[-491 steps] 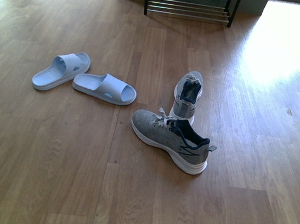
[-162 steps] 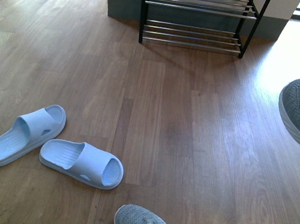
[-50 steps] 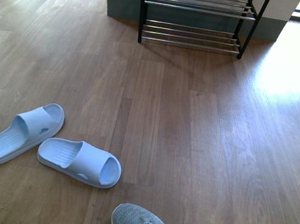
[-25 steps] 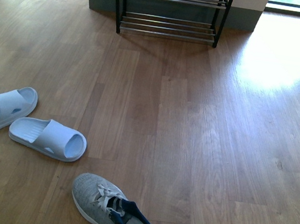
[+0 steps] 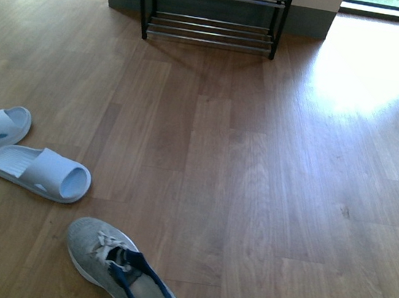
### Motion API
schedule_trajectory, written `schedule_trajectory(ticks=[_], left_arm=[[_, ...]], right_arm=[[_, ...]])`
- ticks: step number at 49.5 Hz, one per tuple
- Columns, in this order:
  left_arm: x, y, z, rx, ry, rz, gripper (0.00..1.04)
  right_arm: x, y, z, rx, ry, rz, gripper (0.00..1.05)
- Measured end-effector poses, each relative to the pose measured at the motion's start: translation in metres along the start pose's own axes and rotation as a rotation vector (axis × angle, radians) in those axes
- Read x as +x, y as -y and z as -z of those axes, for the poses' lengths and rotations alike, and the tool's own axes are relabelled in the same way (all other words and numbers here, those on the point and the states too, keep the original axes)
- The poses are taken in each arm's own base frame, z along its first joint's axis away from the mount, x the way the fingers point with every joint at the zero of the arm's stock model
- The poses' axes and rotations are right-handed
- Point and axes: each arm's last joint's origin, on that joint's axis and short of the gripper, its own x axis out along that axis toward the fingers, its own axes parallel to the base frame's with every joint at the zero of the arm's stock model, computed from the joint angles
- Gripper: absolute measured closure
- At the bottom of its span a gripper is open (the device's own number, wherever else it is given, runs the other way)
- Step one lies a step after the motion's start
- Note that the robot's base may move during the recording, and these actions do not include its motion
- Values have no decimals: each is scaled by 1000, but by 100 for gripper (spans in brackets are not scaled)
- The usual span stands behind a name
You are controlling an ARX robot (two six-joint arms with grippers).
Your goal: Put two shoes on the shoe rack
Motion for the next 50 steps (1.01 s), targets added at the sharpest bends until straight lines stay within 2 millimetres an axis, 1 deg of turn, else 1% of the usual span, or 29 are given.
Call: schedule_trajectory(ticks=[14, 15, 16, 17, 19, 21, 22, 24, 26, 27, 28, 29, 33, 35, 38, 46, 50], left_arm=[[0, 0, 0, 0, 0, 3, 9], [1, 0, 1, -20, -34, -17, 9], [1, 0, 2, -70, -106, -46, 9], [1, 0, 2, -148, -193, -95, 9], [4, 0, 4, -309, -360, -132, 9], [10, 1, 9, -475, -434, -156, 9], [15, 2, 12, -580, -458, -167, 9], [26, 4, 15, -738, -480, -190, 9], [36, 7, 16, -814, -498, -197, 9], [47, 10, 16, -866, -512, -203, 9], [52, 11, 17, -875, -523, -203, 9], [62, 14, 18, -897, -545, -206, 9], [97, 23, 28, -905, -631, -226, 9], [115, 28, 42, -893, -704, -246, 9], [134, 35, 64, -870, -811, -271, 9], [172, 55, 105, -810, -993, -310, 9], [179, 63, 119, -773, -1071, -330, 9]], right_arm=[[0, 1, 1, 3, -6, 22, 103], [0, 1, 1, 3, -6, 22, 103], [0, 1, 1, 3, -6, 18, 103], [0, 1, 1, 3, -5, 16, 103], [0, 1, 1, 3, -5, 12, 103], [0, 0, 1, 3, -5, 6, 103], [0, 0, 1, 3, -4, 1, 103], [0, 0, 1, 3, -4, -2, 103], [0, 0, 1, 3, -4, -3, 103], [0, 0, 1, 3, -4, -2, 103], [0, 0, 1, 3, -4, -1, 103], [0, 0, 1, 3, -5, 1, 103], [0, 0, 1, 3, -5, 8, 103], [0, 0, 1, 3, -5, 12, 103], [0, 0, 1, 3, -5, 13, 103], [0, 0, 1, 3, -5, 7, 103], [0, 0, 1, 3, -5, 5, 103]])
